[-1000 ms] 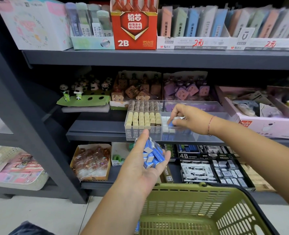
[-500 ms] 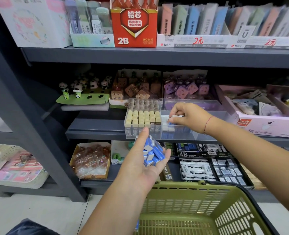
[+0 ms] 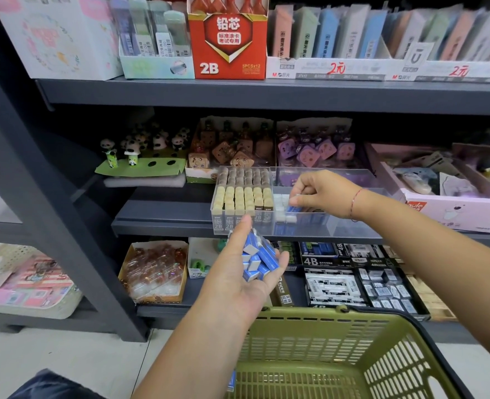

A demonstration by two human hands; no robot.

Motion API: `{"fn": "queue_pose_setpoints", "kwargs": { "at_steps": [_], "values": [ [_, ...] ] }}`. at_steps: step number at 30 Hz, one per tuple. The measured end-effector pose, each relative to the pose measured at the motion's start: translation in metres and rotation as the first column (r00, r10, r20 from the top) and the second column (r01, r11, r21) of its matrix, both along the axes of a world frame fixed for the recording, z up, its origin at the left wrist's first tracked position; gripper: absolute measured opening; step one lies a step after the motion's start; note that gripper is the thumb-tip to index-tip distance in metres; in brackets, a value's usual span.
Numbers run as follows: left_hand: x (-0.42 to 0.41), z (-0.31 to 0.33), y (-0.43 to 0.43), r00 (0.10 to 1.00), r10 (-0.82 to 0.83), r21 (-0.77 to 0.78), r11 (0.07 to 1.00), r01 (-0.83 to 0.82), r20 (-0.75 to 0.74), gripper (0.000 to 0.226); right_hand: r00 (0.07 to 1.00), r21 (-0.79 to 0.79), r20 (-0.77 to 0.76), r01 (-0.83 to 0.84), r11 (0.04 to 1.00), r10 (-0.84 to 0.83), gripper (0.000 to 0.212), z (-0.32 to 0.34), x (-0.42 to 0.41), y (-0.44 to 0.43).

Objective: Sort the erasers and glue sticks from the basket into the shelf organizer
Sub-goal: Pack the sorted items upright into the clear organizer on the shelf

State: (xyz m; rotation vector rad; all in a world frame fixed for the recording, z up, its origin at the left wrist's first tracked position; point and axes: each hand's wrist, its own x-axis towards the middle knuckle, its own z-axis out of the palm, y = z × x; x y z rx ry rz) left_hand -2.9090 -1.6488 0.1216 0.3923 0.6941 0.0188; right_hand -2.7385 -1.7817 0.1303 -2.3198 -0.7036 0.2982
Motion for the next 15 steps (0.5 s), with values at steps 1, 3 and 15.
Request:
{"fn": "queue_pose_setpoints", "kwargs": {
  "at_steps": [1, 3, 15],
  "values": [
    [0.000, 0.000, 0.000, 1.000, -0.001, 0.000, 1.000, 0.001, 0.000, 0.025, 1.000, -0.015, 0.009, -0.004, 1.000, 0.004, 0.011, 0.001, -0.001, 0.000],
    [0.000, 0.000, -0.001, 1.000, -0.004, 0.001, 1.000, 0.004, 0.001, 0.025, 0.998, -0.074, 0.058, -0.019, 0.997, 0.023, 0.011, 0.004, -0.002, 0.001],
    [0.000, -0.001, 0.002, 1.000, 0.000, -0.008, 1.000, 0.000, -0.001, 0.026, 0.984, -0.125, 0.171, 0.073, 0.990, -0.051, 0.010, -0.004, -0.004, 0.001]
  ]
}}
